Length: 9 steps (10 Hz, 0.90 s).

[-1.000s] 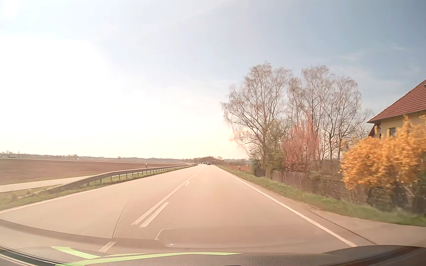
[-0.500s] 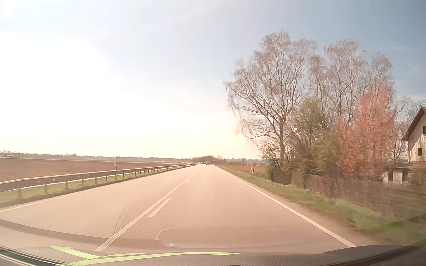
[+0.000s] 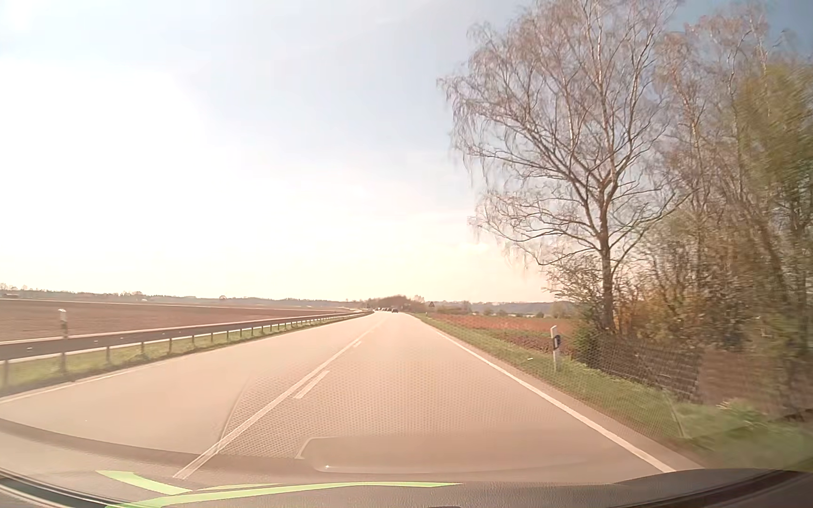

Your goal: Follow the waypoints while adhering to traffic rules and regulations

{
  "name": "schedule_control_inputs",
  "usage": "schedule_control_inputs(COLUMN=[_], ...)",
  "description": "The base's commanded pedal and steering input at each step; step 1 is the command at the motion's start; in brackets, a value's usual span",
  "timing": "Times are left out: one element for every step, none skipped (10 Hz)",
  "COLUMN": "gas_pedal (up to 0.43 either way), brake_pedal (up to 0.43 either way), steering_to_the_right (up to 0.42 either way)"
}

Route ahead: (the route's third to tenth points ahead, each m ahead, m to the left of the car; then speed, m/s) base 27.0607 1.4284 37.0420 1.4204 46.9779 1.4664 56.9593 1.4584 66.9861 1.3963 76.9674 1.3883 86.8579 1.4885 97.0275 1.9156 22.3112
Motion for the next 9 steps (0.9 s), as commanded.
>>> schedule_control_inputs(gas_pedal=[0.398, 0.398, 0.390, 0.378, 0.370, 0.350, 0.339, 0.331, 0.311], brake_pedal=[0.000, 0.000, 0.000, 0.000, 0.000, 0.000, 0.000, 0.000, 0.000], steering_to_the_right=[0.000, 0.000, 0.000, 0.000, 0.000, 0.000, 0.000, 0.000, 0.000])
